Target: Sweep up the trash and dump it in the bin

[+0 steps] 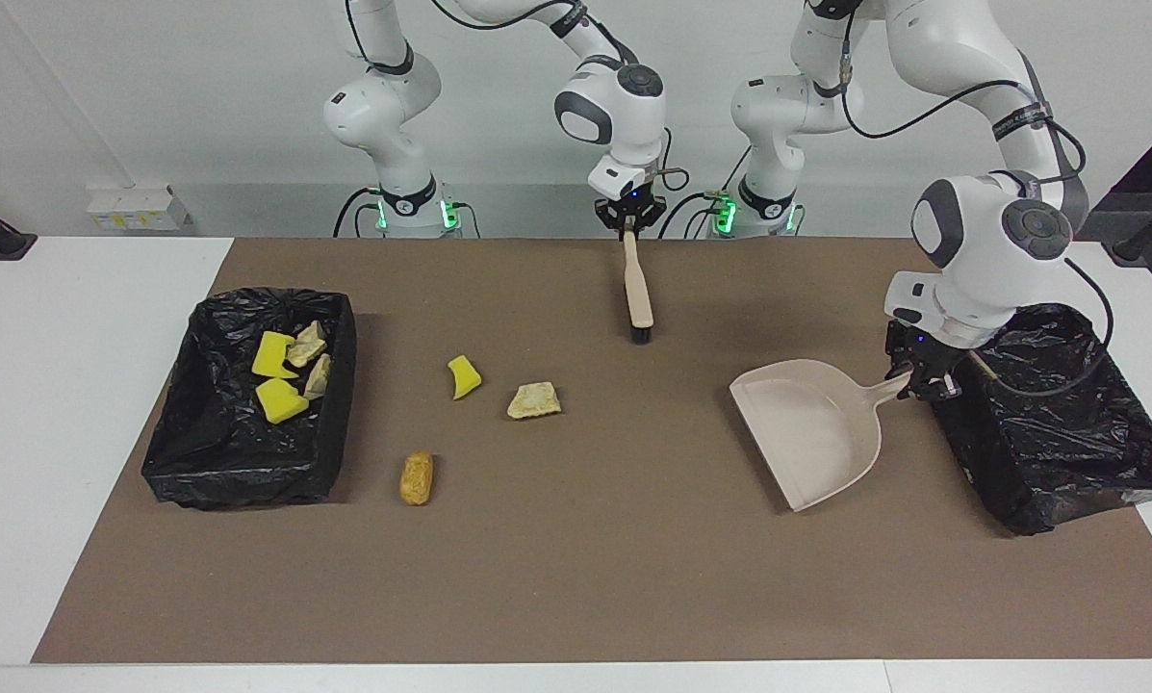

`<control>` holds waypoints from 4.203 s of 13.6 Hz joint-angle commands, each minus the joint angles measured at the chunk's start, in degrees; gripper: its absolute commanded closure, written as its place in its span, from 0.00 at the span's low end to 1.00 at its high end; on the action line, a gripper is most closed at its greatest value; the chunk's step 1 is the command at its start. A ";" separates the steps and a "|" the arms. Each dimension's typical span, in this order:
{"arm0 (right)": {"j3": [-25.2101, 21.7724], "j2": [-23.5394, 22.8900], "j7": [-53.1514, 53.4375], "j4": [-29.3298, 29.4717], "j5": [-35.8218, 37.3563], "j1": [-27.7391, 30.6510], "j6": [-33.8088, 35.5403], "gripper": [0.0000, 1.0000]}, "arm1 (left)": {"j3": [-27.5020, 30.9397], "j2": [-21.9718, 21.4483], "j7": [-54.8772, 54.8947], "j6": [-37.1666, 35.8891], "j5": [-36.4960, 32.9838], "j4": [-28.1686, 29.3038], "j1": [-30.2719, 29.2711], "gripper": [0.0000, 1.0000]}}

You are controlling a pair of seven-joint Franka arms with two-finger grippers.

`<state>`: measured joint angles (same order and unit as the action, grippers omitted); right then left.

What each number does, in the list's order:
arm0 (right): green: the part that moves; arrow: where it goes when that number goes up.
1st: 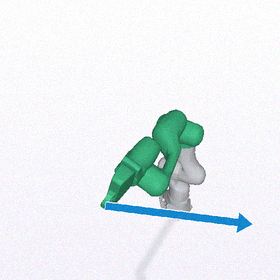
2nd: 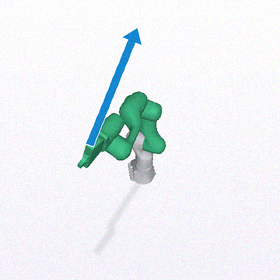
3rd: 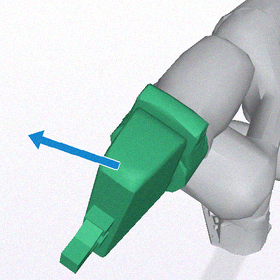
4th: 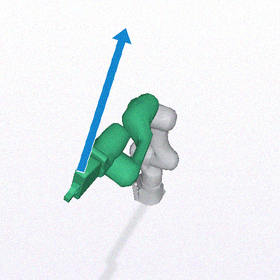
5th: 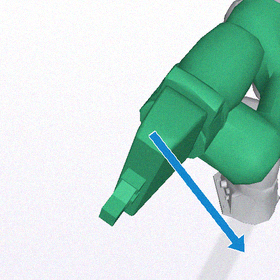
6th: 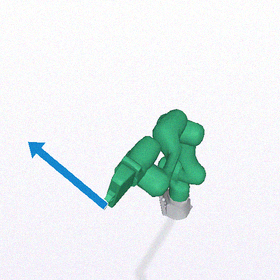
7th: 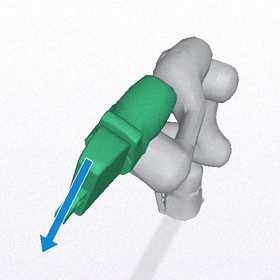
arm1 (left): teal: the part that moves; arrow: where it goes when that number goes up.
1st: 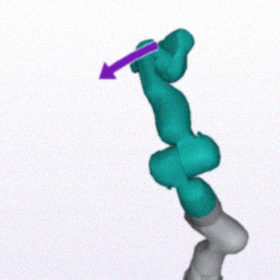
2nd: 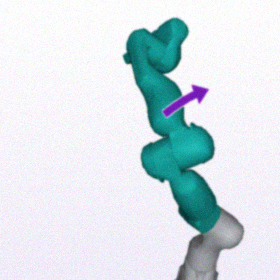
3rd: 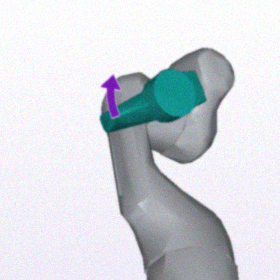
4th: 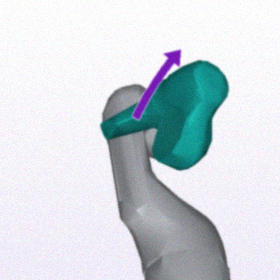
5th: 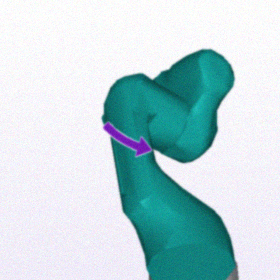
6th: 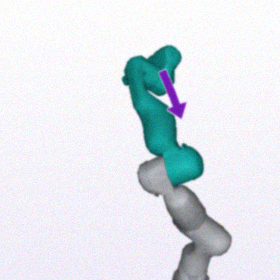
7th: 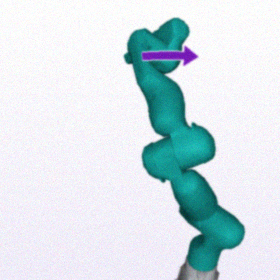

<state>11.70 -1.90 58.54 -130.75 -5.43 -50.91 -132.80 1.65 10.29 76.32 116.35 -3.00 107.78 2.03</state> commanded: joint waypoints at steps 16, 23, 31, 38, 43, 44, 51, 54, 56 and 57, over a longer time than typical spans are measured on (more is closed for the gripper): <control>-0.10 -5.73 -40.33 22.09 4.70 47.37 14.12 1.00 | 0.38 -2.29 -22.71 1.95 -0.69 4.98 20.38 1.00; -0.01 -12.60 -53.01 23.98 11.49 55.57 16.34 1.00 | 0.29 -5.54 -29.36 2.74 -4.73 9.99 23.98 1.00; 0.34 -8.65 -49.94 15.36 3.43 45.56 16.78 1.00 | 0.11 -6.60 -29.83 2.65 -5.17 11.66 24.77 1.00; -0.27 -3.23 -44.65 19.40 -1.43 43.16 25.90 1.00 | 0.02 -6.52 -31.57 5.01 -5.17 13.59 26.35 1.00; -0.36 9.26 -44.13 6.35 -1.51 48.26 30.08 1.00 | 0.11 -6.25 -31.76 6.08 -5.17 13.77 26.18 1.00; -0.36 12.33 -43.95 1.34 -1.51 48.97 27.09 1.00 | 0.11 -6.25 -31.76 6.16 -5.17 13.77 25.92 1.00; -0.10 11.95 -33.97 -7.85 -3.08 44.96 16.55 1.00 | 0.11 -5.90 -28.16 8.27 -5.70 13.95 25.56 1.00; -0.10 4.22 -31.04 -5.58 -3.45 40.55 6.89 1.00 | 0.11 -5.90 -28.16 8.27 -5.70 13.95 25.83 1.00; 0.17 -2.63 -30.16 1.42 -3.53 38.00 4.92 1.00 | 0.11 -5.90 -28.16 8.27 -5.70 13.95 26.00 1.00; 0.17 -6.23 -29.72 5.47 -5.19 36.86 4.83 1.00 | 0.02 -5.90 -28.16 8.54 -5.70 13.95 26.00 1.00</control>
<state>11.85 0.17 28.22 -133.98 -8.13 -12.76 -128.23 1.26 5.07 47.71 123.13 -7.70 120.24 27.22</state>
